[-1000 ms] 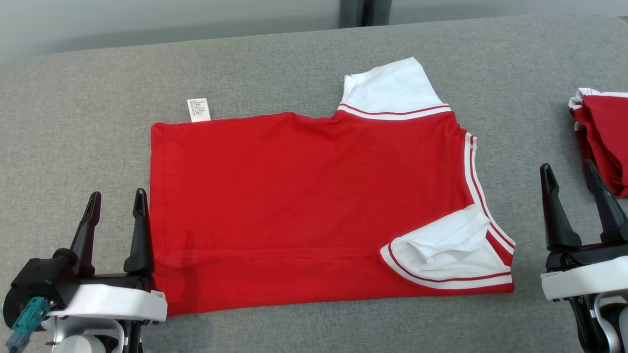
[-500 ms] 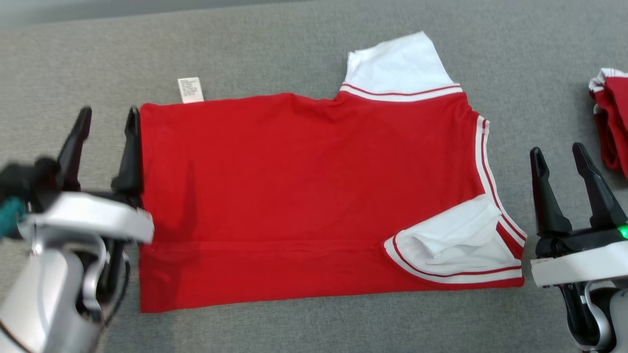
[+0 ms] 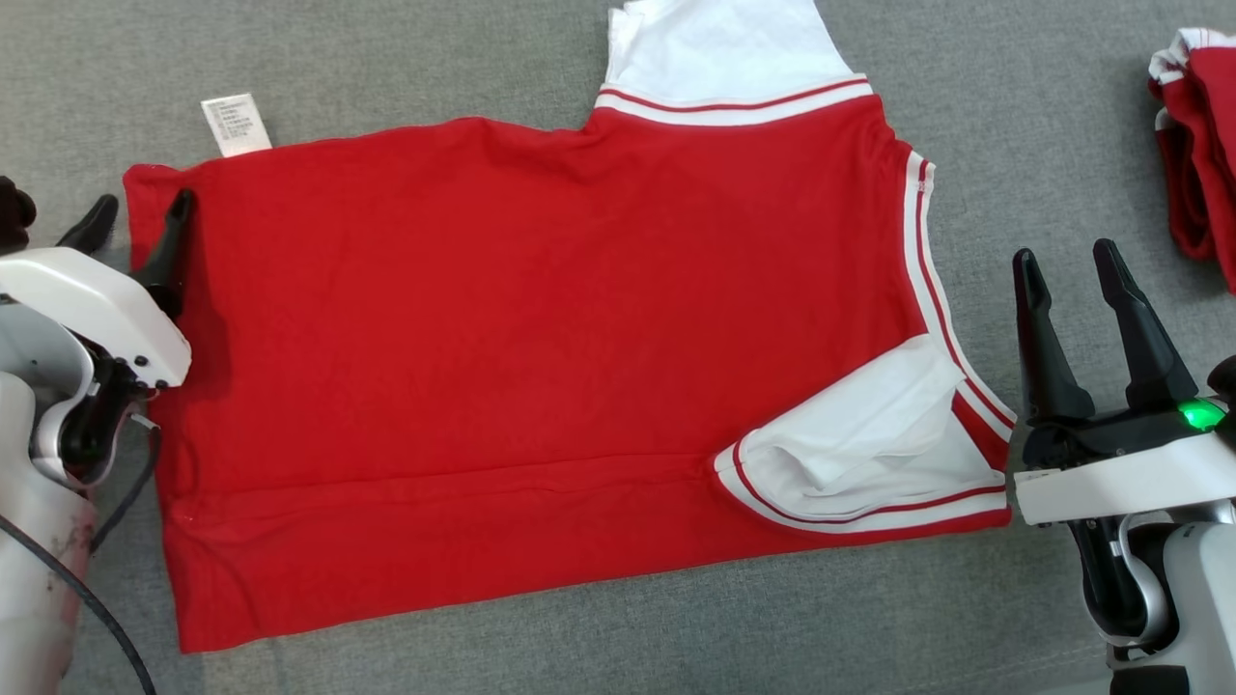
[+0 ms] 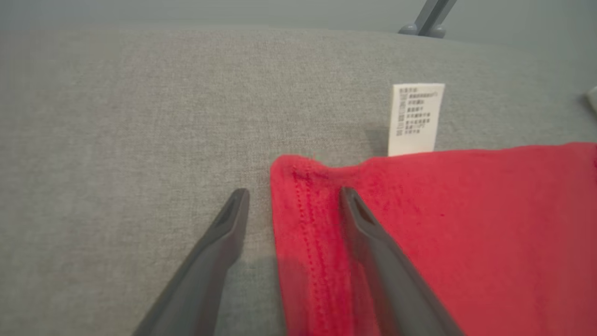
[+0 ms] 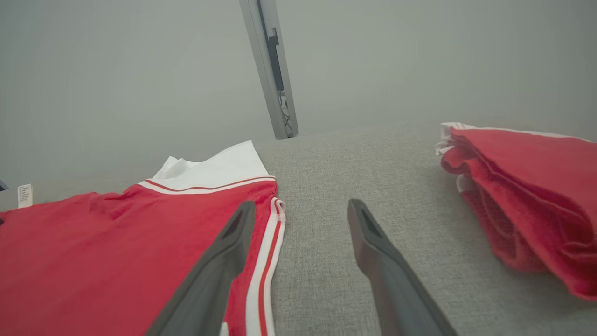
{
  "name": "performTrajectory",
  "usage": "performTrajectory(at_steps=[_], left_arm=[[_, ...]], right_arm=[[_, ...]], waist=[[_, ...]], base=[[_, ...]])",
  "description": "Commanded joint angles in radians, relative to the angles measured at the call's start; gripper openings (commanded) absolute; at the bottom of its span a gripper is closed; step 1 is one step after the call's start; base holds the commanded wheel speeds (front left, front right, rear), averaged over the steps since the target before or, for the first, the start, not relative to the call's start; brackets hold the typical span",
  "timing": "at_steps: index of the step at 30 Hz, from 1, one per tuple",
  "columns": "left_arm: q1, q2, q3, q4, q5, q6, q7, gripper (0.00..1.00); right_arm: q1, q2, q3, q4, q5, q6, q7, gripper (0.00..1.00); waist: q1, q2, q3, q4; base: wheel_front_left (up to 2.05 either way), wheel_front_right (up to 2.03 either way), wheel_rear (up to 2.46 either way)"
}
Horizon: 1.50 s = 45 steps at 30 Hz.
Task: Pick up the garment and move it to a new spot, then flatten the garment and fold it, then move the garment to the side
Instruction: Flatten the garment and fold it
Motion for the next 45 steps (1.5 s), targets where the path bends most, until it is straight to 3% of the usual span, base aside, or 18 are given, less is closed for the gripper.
performTrajectory(at_steps=[1, 2, 3, 11, 15, 20, 25, 35, 36, 37, 38, 39, 45], left_arm=[[-0.029, 0.004, -0.003, 0.036, -0.013, -0.017, 0.009, 0.95], [-0.033, 0.002, -0.008, 0.051, -0.013, -0.024, 0.010, 0.29], [-0.038, 0.001, -0.010, 0.066, -0.018, -0.031, 0.008, 0.00], [-0.097, -0.019, -0.035, 0.095, -0.009, -0.048, -0.024, 0.00], [-0.142, -0.056, -0.066, 0.104, 0.002, -0.058, -0.040, 0.00], [-0.214, -0.125, -0.119, 0.118, 0.010, -0.070, -0.059, 0.00], [-0.278, -0.182, -0.166, 0.140, 0.010, -0.078, -0.083, 0.00], [-0.350, -0.227, -0.246, 0.193, -0.021, -0.081, -0.136, 0.00], [-0.355, -0.226, -0.254, 0.196, -0.028, -0.081, -0.141, 0.00], [-0.359, -0.225, -0.262, 0.197, -0.035, -0.082, -0.145, 0.00], [-0.362, -0.224, -0.270, 0.200, -0.042, -0.082, -0.149, 0.00], [-0.362, -0.223, -0.276, 0.202, -0.051, -0.082, -0.153, 0.00], [-0.383, -0.203, -0.294, 0.209, -0.097, -0.082, -0.195, 0.00]], right_arm=[[-0.021, -0.014, -0.004, 0.013, 0.013, 0.000, -0.009, 1.00], [-0.028, -0.021, -0.009, 0.019, 0.017, 0.000, -0.009, 1.00], [-0.040, -0.031, -0.017, 0.024, 0.018, 0.000, -0.011, 1.00], [-0.266, -0.150, -0.099, 0.098, 0.079, 0.000, 0.024, 1.00], [-0.461, -0.234, -0.086, 0.233, 0.125, 0.000, 0.088, 1.00], [-0.686, -0.299, 0.045, 0.403, 0.156, 0.000, 0.191, 1.00], [-0.841, -0.316, 0.229, 0.543, 0.201, 0.000, 0.325, 1.00], [-0.972, -0.385, 0.499, 0.629, 0.393, -0.001, 0.577, 1.00], [-0.983, -0.390, 0.512, 0.628, 0.413, 0.000, 0.592, 0.81], [-0.992, -0.390, 0.521, 0.627, 0.439, 0.000, 0.607, 0.45], [-0.998, -0.394, 0.534, 0.621, 0.457, 0.000, 0.618, 0.27], [-1.000, -0.399, 0.548, 0.618, 0.477, 0.000, 0.628, 0.00], [-1.036, -0.431, 0.566, 0.588, 0.571, 0.000, 0.585, 0.00]], waist=[[0.0000, 0.0000, 0.008, -0.004], [0.0000, 0.0000, 0.008, -0.004], [0.0000, 0.0000, 0.008, -0.003], [0.0000, 0.0000, 0.018, 0.024], [0.0000, 0.0000, 0.039, 0.080], [0.0000, 0.0000, 0.078, 0.169], [0.0000, 0.0000, 0.114, 0.243], [0.0000, 0.0000, 0.142, 0.304], [0.0000, 0.0000, 0.143, 0.305], [0.0000, 0.0000, 0.144, 0.306], [0.0000, 0.0000, 0.144, 0.307], [0.0000, 0.0000, 0.144, 0.307], [0.0000, 0.0000, 0.140, 0.306]], base=[[0.00, 0.00, 0.00], [0.00, 0.00, 0.00], [0.00, 0.00, 0.00], [0.00, 0.00, 0.00], [0.00, 0.00, 0.00], [0.00, 0.00, 0.00], [0.00, 0.00, 0.00], [0.00, 0.00, 0.00], [0.00, 0.00, 0.00], [0.00, 0.00, 0.00], [0.00, 0.00, 0.00], [0.00, 0.00, 0.00], [0.00, 0.00, 0.00]])
